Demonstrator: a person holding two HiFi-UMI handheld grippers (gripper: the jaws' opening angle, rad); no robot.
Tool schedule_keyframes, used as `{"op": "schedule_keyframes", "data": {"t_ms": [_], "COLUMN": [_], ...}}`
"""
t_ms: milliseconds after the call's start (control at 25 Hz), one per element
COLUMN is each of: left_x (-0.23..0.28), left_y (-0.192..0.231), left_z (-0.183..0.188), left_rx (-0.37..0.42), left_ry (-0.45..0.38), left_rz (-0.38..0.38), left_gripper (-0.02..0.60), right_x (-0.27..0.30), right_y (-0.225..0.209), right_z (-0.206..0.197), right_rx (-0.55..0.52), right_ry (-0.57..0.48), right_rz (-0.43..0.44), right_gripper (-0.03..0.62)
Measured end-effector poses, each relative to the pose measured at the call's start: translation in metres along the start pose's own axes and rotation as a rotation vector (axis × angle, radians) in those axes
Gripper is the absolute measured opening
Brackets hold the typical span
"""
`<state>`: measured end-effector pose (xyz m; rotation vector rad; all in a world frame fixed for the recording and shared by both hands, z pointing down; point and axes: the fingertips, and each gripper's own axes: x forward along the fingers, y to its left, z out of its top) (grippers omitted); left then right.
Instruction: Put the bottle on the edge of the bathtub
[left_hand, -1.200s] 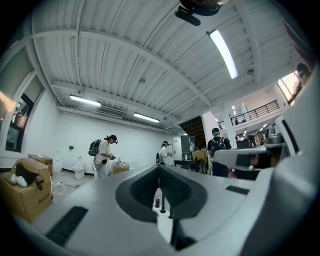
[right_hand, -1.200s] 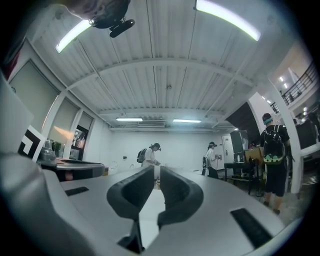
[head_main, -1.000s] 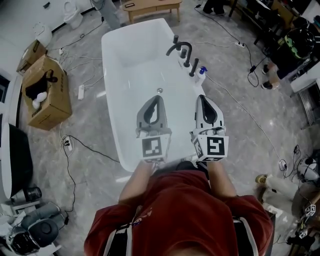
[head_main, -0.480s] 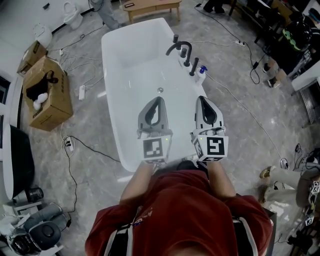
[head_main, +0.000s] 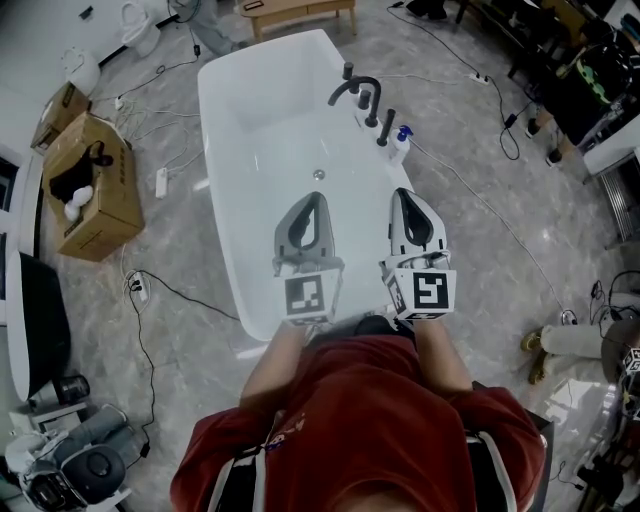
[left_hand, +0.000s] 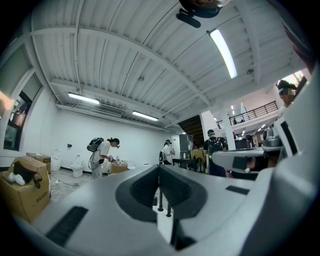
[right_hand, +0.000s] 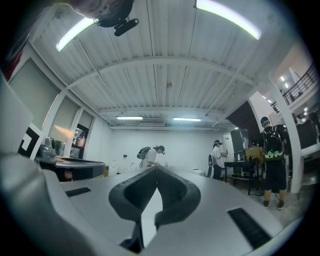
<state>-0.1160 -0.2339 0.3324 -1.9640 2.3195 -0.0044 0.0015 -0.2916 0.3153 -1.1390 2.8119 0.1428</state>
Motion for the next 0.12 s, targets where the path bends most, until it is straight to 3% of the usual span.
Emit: {"op": "schedule_keyframes", "data": {"t_ms": [120], "left_x": [0.005], "left_y": [-0.0012], "left_z": [-0.0027], "left_rx": [0.018], "left_ry": [-0.007], "left_rz": [-0.011], "left_gripper": [0.016], "right_x": [0.0031], "right_y": [-0.0027], "right_z": [-0.0018], "right_rx": [-0.005], "right_ry": [-0.004], "right_rz": [-0.001], "right_gripper": [0.012]}}
